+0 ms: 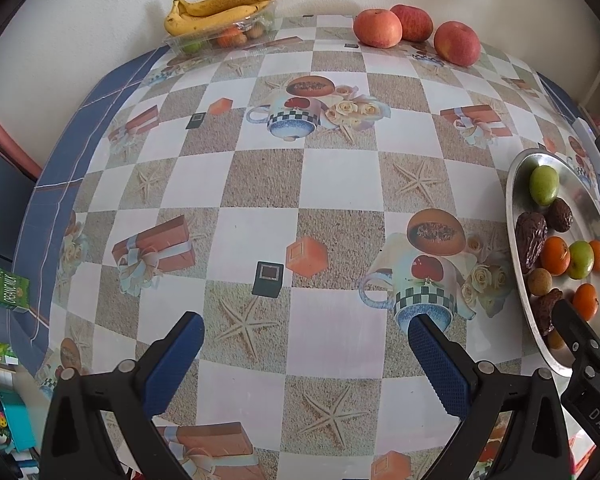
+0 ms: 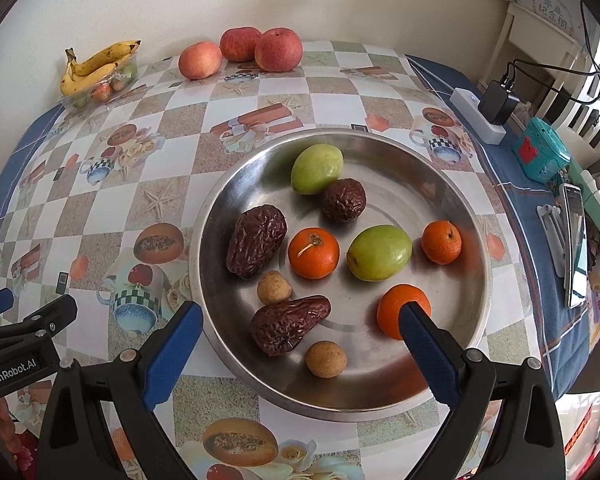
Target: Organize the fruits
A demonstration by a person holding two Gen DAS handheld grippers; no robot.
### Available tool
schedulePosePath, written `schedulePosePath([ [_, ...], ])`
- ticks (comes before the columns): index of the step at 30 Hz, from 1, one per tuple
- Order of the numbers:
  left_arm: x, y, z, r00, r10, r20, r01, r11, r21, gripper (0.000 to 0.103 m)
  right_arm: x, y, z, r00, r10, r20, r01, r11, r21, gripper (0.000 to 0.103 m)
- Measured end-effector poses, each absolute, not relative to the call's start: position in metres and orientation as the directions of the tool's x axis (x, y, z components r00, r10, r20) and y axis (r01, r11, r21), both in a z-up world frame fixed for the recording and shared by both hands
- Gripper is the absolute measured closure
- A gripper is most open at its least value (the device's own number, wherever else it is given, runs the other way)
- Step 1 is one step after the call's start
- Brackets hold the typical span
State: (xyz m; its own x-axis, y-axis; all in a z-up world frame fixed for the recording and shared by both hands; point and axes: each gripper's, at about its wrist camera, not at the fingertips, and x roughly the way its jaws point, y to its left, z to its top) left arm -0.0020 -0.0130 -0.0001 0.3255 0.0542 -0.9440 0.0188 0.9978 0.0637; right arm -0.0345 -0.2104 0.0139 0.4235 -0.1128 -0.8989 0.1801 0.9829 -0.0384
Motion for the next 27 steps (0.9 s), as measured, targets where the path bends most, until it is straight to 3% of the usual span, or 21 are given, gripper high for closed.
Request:
schedulePosePath([
  [27, -0.0017, -0.0073, 0.0059, 0.343, 0.047, -0.938, -0.015, 0.999, 0.045, 0.000, -0.0348, -0.2112, 0.0129, 0.415, -0.113, -0.903, 0.183, 0.982, -0.039, 0.005],
])
